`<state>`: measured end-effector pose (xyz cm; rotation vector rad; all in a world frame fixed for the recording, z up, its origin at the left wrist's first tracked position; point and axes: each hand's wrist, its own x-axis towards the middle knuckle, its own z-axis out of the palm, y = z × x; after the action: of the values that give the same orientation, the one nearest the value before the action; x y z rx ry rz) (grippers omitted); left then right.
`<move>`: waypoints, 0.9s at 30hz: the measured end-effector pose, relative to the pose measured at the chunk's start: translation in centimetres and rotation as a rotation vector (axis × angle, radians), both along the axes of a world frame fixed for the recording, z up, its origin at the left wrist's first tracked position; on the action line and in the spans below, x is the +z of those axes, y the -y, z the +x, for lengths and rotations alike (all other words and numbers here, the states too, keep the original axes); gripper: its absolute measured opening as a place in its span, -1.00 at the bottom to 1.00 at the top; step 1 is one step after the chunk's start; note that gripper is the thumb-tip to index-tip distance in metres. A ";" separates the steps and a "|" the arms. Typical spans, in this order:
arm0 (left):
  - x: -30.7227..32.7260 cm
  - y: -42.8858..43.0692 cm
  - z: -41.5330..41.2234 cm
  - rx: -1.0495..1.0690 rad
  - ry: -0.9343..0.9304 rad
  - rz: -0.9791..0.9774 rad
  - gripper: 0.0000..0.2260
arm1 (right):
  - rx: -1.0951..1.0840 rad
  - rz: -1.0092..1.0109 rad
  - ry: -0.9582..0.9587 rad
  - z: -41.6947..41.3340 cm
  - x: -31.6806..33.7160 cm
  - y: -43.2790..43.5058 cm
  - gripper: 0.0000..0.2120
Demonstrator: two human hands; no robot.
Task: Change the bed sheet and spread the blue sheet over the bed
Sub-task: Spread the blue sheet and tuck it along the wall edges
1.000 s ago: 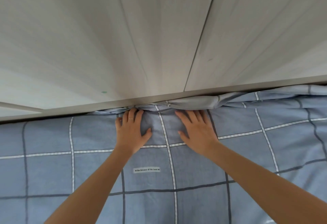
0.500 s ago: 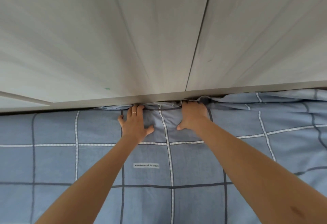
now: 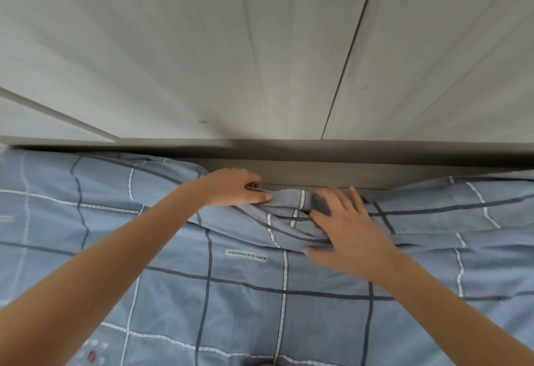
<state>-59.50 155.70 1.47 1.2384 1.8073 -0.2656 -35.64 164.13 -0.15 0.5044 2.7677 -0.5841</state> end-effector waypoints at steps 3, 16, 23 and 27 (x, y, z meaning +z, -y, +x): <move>0.7 0.0 -0.4 -0.057 0.093 0.010 -0.76 | -0.059 -0.379 0.115 -0.9 0.9 -1.6 -0.44; 0.9 -1.9 0.2 -0.068 0.050 0.192 -0.85 | -0.473 -1.148 0.262 -2.8 -1.0 -3.2 -0.78; -2.8 -5.1 1.1 -0.114 -0.142 0.325 -0.88 | -0.691 -1.058 0.295 -3.7 -1.7 -3.7 -0.62; -3.0 -5.2 1.3 -0.066 -0.082 0.064 -0.65 | -0.816 -1.090 0.345 -3.8 -2.1 -3.7 -0.67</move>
<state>-58.15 160.89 -1.51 1.3507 1.8594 -0.3016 -39.44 167.78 -2.27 1.2322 1.4619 -1.7690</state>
